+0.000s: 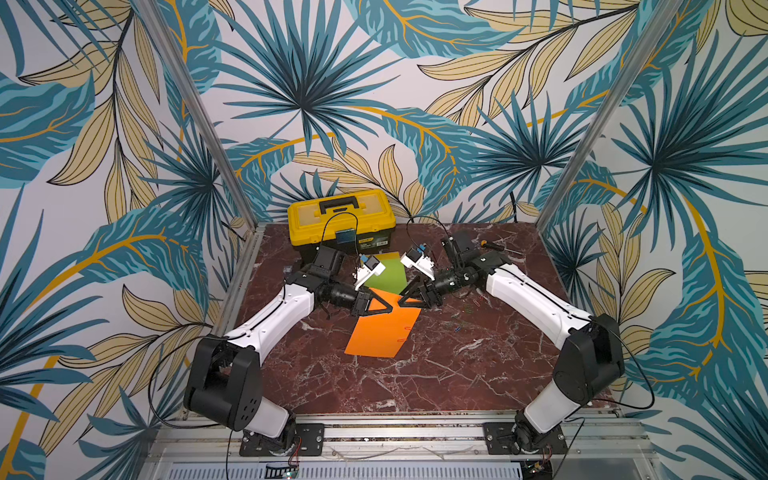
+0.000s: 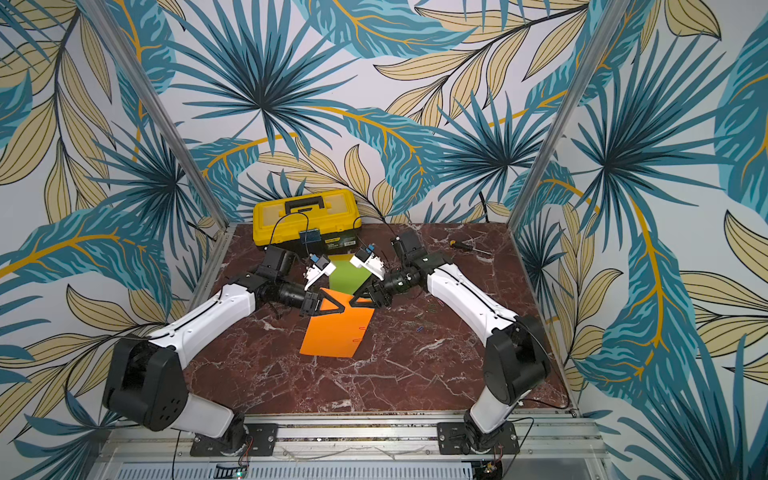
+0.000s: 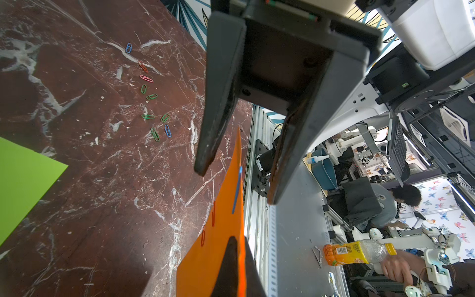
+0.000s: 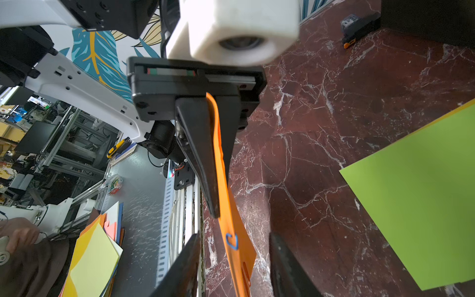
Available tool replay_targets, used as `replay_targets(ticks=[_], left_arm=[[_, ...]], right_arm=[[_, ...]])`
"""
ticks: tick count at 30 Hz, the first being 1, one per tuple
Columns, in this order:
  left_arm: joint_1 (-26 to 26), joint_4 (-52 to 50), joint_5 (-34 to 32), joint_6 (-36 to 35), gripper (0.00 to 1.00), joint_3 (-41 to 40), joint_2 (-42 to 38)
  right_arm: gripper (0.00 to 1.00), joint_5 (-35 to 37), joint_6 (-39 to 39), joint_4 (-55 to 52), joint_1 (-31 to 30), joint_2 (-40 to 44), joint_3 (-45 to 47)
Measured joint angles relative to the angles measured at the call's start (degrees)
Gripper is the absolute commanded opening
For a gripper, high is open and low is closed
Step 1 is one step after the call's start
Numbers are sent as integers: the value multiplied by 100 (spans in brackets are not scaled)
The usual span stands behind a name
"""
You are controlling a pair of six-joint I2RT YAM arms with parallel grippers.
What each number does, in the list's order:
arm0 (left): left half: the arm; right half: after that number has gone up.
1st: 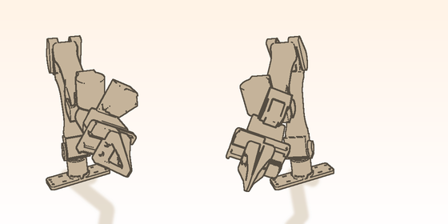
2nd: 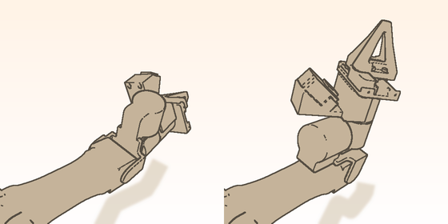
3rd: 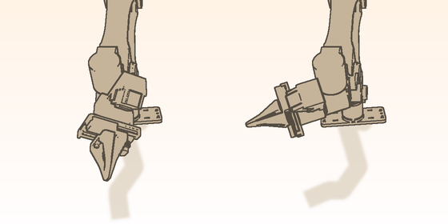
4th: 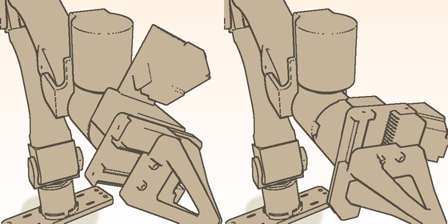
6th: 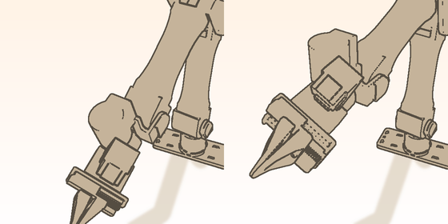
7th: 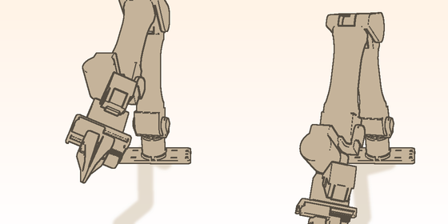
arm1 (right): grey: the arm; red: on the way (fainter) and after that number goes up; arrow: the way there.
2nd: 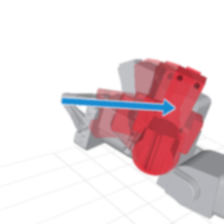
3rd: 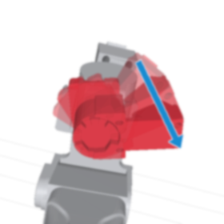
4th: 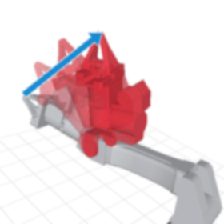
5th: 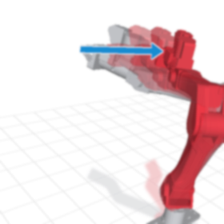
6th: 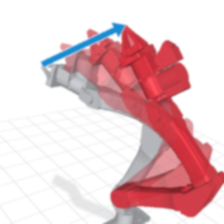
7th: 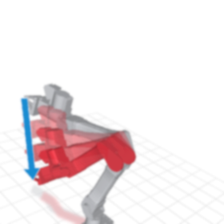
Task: Unclip the paperclips from the documents
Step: Remove the paper clip from the document.
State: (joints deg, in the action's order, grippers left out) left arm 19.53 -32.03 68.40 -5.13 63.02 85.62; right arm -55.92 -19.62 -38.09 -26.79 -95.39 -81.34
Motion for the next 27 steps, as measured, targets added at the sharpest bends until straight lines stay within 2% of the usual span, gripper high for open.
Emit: replay_targets(ticks=[9, 27], left_arm=[[2, 0, 2, -2, 0, 0, 22], [4, 11, 24, -33, 0, -90, 66]], right_arm=[[18, -37, -4, 0, 0, 0, -33], [4, -72, 76, -11, -2, -7, -33]])
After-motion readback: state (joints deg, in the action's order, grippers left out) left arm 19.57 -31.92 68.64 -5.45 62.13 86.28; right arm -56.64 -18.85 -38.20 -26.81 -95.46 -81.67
